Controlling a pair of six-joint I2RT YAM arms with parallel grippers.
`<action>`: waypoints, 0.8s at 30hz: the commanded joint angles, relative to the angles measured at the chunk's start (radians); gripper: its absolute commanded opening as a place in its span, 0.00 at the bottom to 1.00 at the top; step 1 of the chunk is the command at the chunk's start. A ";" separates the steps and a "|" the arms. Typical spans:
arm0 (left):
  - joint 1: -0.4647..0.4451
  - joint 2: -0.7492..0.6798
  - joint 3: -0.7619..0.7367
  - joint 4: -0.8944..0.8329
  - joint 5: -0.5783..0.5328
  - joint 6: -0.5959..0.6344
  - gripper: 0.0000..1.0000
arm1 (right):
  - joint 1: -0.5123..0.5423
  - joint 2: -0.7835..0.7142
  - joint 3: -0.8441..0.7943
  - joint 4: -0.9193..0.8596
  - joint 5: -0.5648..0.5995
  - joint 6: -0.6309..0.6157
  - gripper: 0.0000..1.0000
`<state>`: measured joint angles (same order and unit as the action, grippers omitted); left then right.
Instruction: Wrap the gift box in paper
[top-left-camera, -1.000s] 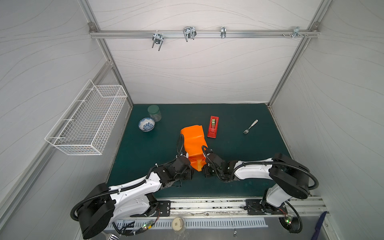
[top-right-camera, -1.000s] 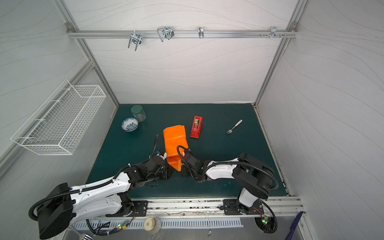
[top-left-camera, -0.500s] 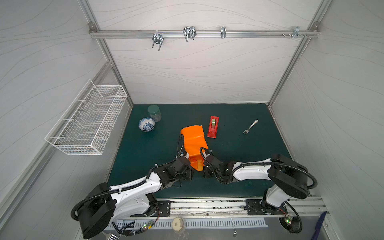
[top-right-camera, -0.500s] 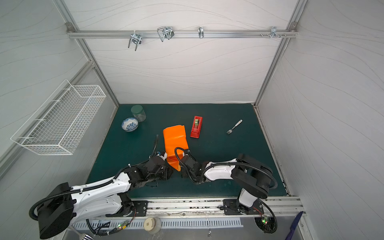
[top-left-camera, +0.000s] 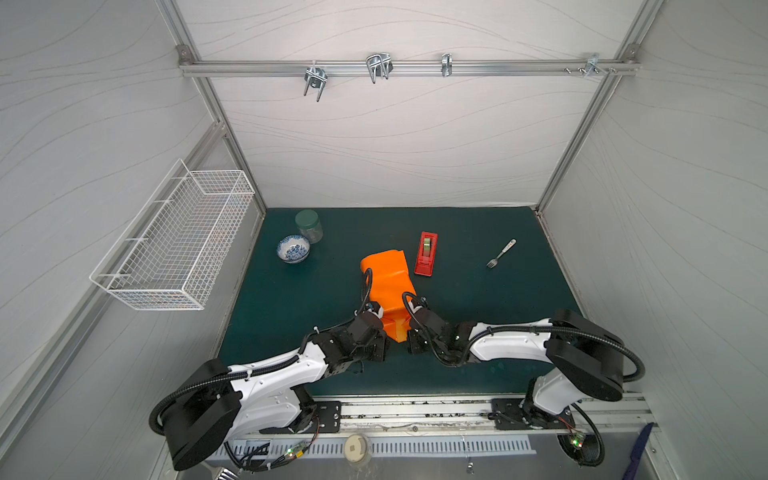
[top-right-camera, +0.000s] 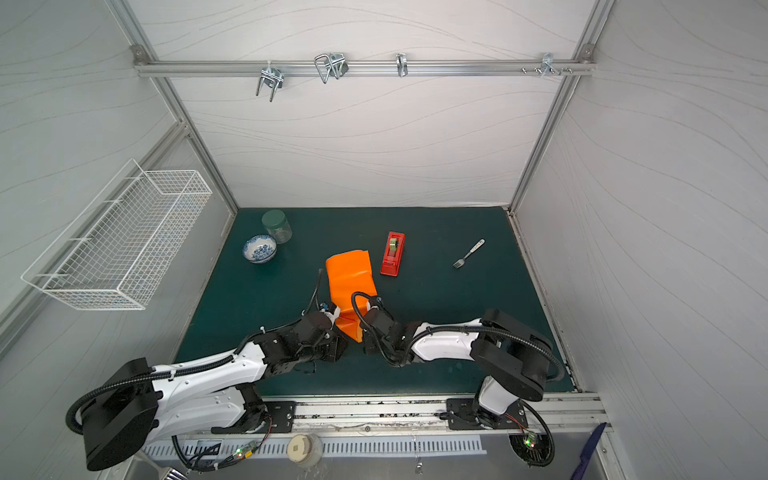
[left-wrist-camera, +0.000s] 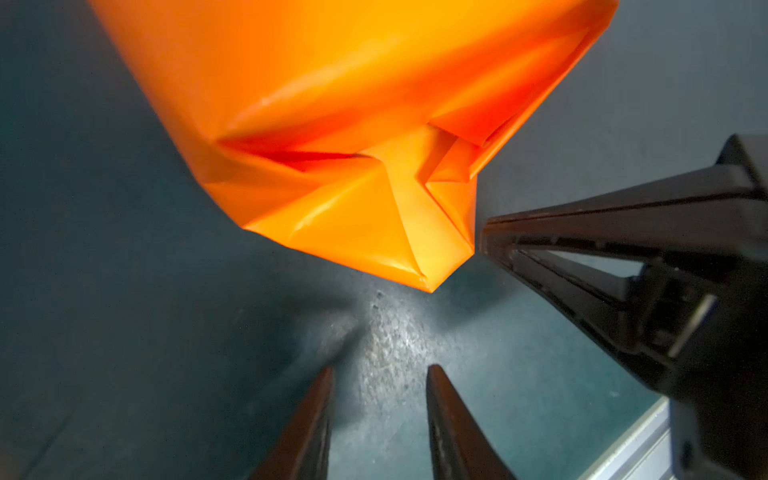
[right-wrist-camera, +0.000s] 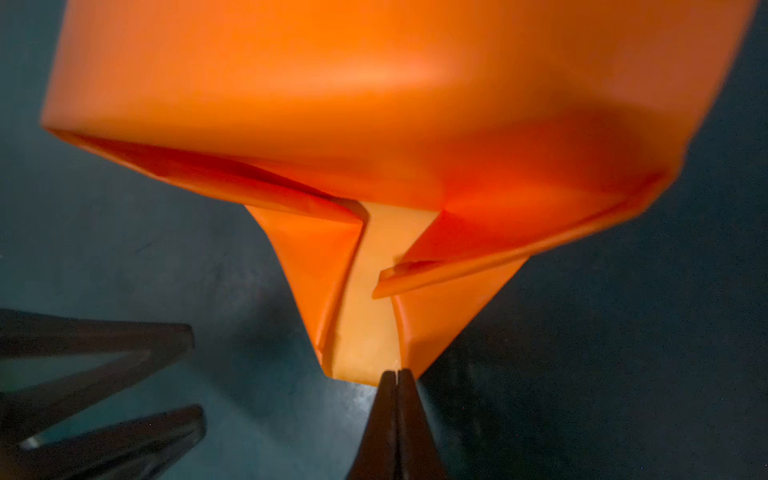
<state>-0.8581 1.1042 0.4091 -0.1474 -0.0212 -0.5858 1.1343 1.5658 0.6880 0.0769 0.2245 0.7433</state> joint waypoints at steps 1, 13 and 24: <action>0.001 0.011 0.038 0.040 -0.014 0.060 0.39 | -0.008 -0.035 0.004 -0.024 -0.008 0.015 0.00; -0.113 0.114 0.172 -0.047 -0.168 0.489 0.41 | -0.153 -0.274 -0.141 -0.104 -0.128 -0.066 0.19; -0.157 0.205 0.338 -0.188 -0.104 0.680 0.41 | -0.339 -0.488 -0.228 -0.177 -0.232 -0.132 0.20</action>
<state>-0.9844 1.3148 0.6571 -0.2668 -0.1349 -0.0151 0.8188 1.1049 0.4767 -0.0582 0.0380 0.6346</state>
